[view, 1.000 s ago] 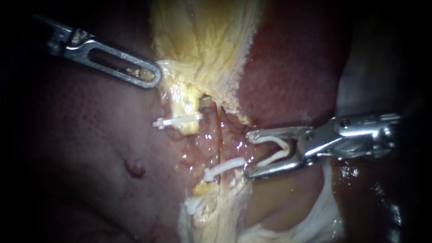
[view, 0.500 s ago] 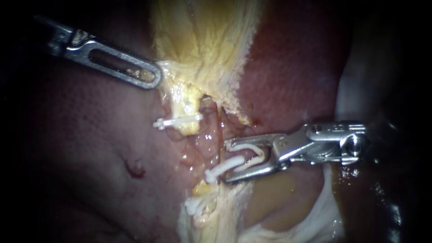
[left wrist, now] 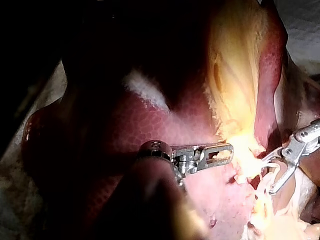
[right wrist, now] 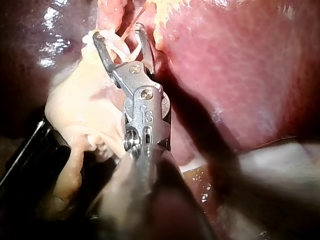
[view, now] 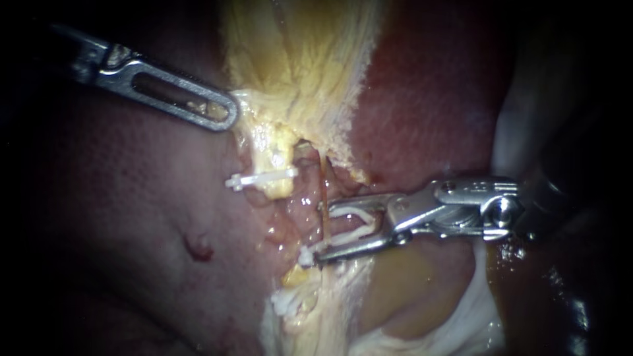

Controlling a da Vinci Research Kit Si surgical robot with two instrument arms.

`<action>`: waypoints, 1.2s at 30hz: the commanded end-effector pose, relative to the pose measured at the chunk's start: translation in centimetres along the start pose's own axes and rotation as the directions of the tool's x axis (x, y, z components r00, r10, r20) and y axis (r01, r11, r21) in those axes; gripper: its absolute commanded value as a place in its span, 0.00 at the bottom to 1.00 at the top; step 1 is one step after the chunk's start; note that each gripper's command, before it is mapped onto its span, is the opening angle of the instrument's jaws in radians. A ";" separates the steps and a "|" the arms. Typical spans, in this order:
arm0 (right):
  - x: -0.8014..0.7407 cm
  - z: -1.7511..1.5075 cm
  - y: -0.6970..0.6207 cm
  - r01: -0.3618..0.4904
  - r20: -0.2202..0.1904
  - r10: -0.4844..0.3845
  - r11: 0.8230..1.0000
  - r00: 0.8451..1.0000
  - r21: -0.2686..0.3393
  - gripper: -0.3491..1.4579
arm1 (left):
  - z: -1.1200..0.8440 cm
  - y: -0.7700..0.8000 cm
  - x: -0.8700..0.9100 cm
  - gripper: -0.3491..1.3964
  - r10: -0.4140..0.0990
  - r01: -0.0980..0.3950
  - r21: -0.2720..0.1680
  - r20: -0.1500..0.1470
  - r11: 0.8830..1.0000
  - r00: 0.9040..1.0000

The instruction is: Clipping second clip right tube

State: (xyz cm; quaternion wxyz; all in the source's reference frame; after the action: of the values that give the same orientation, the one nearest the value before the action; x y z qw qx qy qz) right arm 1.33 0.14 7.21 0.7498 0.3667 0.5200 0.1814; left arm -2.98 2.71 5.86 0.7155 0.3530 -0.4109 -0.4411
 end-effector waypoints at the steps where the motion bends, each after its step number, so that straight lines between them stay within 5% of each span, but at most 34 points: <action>1: 0.00 0.02 0.00 -0.007 -0.007 0.007 1.000 1.000 0.006 0.47 | 0.00 0.00 0.00 0.00 0.000 0.000 0.000 0.000 1.000 1.000; 18: 0.02 0.21 -0.04 -0.046 -0.047 0.049 0.996 0.998 0.070 0.47 | 0.01 0.00 0.00 0.00 0.000 0.000 0.000 0.000 1.000 1.000; 36: 0.37 0.18 -0.58 -0.095 -0.139 0.134 0.963 0.981 0.253 0.47 | 0.00 0.00 0.00 0.00 0.000 0.000 0.000 0.000 1.000 1.000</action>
State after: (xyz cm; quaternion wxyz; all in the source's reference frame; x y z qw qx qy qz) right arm 1.58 -0.06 6.56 0.6435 0.4711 0.5734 0.1872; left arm -2.98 2.71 5.87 0.7155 0.3527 -0.4110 -0.4413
